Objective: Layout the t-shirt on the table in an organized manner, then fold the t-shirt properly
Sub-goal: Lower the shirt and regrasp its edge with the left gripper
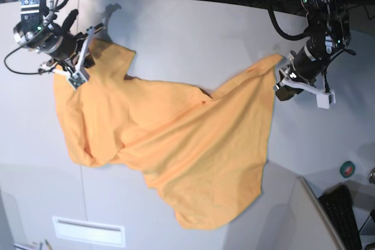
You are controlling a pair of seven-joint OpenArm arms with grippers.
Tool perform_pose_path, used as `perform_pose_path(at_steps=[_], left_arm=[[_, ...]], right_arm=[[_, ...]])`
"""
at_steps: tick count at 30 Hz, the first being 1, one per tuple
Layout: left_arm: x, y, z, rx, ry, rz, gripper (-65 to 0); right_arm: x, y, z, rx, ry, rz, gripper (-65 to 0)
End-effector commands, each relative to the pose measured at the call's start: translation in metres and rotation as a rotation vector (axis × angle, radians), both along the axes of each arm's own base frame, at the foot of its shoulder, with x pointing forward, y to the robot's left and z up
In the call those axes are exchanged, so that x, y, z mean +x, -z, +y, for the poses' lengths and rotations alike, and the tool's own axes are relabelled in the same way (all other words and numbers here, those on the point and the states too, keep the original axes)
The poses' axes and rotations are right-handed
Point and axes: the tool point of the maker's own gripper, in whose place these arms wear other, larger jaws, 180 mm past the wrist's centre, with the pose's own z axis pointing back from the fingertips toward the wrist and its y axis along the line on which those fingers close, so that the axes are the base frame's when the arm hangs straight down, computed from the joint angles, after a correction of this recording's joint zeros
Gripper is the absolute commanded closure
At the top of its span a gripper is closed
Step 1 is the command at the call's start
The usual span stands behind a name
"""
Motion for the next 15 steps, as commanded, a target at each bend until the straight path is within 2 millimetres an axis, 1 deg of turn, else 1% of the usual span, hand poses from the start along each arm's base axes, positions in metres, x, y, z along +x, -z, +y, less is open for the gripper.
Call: perform_pose_path(at_steps=[1,2,5,6,8,9,13,15], left_arm=[[0.008,0.0,0.005,-0.004,-0.007,-0.006,0.0],[0.013,0.006,0.005,-0.012,-0.003,0.008,0.0],[0.019,0.029,-0.019,-0.022,0.088,0.079,0.0],[0.018,0.035,-0.03,-0.022,0.126,0.099,0.0],[0.013,0.043,-0.044,-0.023,0.177,0.125,0.0],[0.009,0.045,-0.049,-0.024,0.189,0.133,0.0],[-0.016,0.061,-0.048,-0.027,0.192,0.191,0.0],[-0.03,0.067,-0.042,-0.013,0.197,0.221,0.0]], right_arm=[[0.005,-0.005,-0.001,0.006,0.0,-0.025,0.0],[0.005,-0.005,-0.001,0.006,0.0,-0.025,0.0],[0.005,-0.005,-0.001,0.007,0.001,-0.025,0.0],[0.005,-0.005,-0.001,0.006,0.0,-0.025,0.0],[0.005,-0.005,-0.001,0.006,0.0,-0.025,0.0],[0.005,-0.005,-0.001,0.004,0.0,-0.025,0.0],[0.004,-0.005,-0.002,0.002,0.001,-0.023,0.0],[0.004,-0.005,-0.002,0.002,0.001,-0.023,0.0]])
